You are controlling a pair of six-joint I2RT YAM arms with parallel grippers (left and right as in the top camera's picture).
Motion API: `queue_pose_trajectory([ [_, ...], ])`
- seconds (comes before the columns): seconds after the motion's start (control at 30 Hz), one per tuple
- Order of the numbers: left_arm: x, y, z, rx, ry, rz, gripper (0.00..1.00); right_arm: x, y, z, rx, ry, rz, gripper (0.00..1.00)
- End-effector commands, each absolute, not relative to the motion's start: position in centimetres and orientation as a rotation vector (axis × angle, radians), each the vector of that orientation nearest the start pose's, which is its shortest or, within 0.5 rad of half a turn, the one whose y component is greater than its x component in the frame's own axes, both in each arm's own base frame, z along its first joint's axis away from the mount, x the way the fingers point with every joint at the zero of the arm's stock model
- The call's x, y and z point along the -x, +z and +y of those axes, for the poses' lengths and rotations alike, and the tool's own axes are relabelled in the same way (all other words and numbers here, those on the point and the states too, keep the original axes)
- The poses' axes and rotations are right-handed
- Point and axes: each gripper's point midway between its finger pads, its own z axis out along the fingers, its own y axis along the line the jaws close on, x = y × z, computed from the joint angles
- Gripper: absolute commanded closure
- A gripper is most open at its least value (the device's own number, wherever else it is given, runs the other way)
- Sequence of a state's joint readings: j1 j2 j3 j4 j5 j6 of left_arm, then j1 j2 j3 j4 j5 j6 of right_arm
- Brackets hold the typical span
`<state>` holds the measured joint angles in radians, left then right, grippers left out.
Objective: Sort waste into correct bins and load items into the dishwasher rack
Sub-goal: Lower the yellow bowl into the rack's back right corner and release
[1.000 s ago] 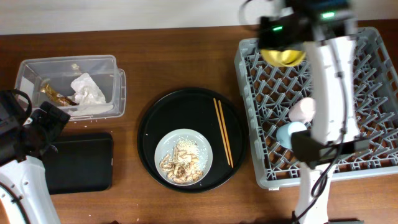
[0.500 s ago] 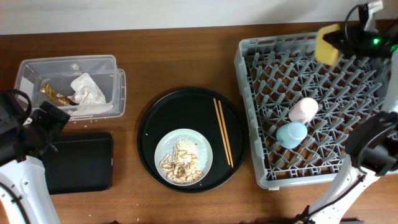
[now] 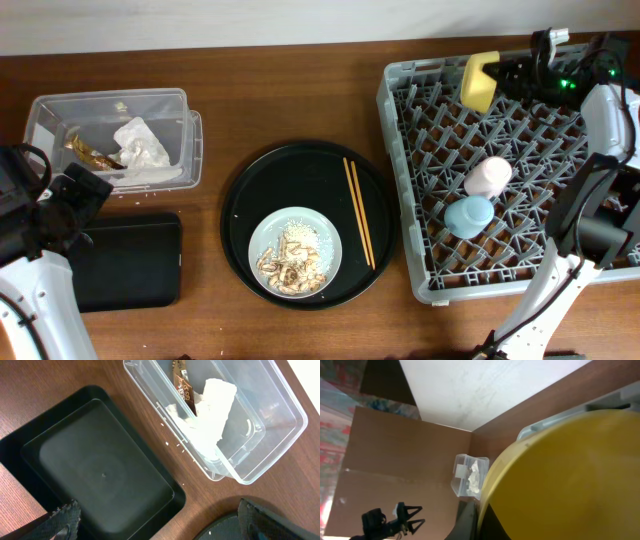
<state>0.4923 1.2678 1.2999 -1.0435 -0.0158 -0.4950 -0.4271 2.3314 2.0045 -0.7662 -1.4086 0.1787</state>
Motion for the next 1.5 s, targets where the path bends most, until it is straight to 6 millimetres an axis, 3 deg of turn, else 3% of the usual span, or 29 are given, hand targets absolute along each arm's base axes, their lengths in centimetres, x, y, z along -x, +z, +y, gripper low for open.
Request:
queue_pose_trajectory([
  [0.0,-27.6,22.8,15.3,1.238,0.022,2.254,0.01,-52.8,17.1,-6.3,-0.345,1.554,2.139,0.96],
  [0.07,-27.6,22.8,15.3,1.238,0.022,2.254,0.01,-52.7,16.2,-6.8,-0.395,1.508,2.179,0.96],
  [0.17,-27.6,22.8,15.3,1.238,0.022,2.254,0.01,-52.4,14.9,-8.6,-0.494,1.427,2.231,0.79],
  [0.3,-27.6,22.8,15.3,1.238,0.022,2.254,0.01,-51.6,15.5,-10.4,-0.548,1.415,2.217,0.63],
  [0.4,-27.6,22.8,15.3,1.238,0.022,2.254,0.01,-50.6,16.9,-11.2,-0.589,1.375,2.229,0.63],
  [0.47,-27.6,22.8,15.3,1.238,0.022,2.253,0.01,-48.8,18.0,-12.3,-0.679,1.213,2.314,0.6],
  [0.5,-27.6,22.8,15.3,1.238,0.022,2.254,0.01,-48.0,18.5,-12.9,-0.713,1.119,2.353,0.55],
  [0.57,-27.6,22.8,15.3,1.238,0.022,2.254,0.01,-46.0,19.8,-14.3,-0.782,0.9,2.418,0.36],
  [0.63,-27.6,22.8,15.3,1.238,0.022,2.254,0.01,-44.2,21.3,-15.9,-0.865,0.685,2.446,0.31],
  [0.73,-27.6,22.8,15.3,1.238,0.022,2.254,0.01,-42.8,25.1,-16.0,-0.846,0.522,2.403,0.32],
  [0.8,-27.6,22.8,15.3,1.238,0.022,2.254,0.01,-44.3,26.2,-14.8,-0.754,0.495,2.373,0.4],
  [0.87,-27.6,22.8,15.3,1.238,0.022,2.254,0.01,-46.8,26.0,-14.3,-0.683,0.432,2.348,0.49],
  [0.97,-27.6,22.8,15.3,1.238,0.022,2.254,0.01,-52.3,24.6,-13.9,-0.588,0.25,2.283,0.59],
  [1.1,-27.6,22.8,15.3,1.238,0.022,2.254,0.01,-55.3,20.4,-14.3,-0.598,0.125,2.298,0.66],
  [1.27,-27.6,22.8,15.3,1.238,0.022,2.254,0.01,-54.5,15.9,-14.6,-0.649,0.106,2.411,0.7],
  [1.47,-27.6,22.8,15.3,1.238,0.022,2.254,0.01,-50.5,13.3,-13.7,-0.721,0.121,2.598,0.79],
])
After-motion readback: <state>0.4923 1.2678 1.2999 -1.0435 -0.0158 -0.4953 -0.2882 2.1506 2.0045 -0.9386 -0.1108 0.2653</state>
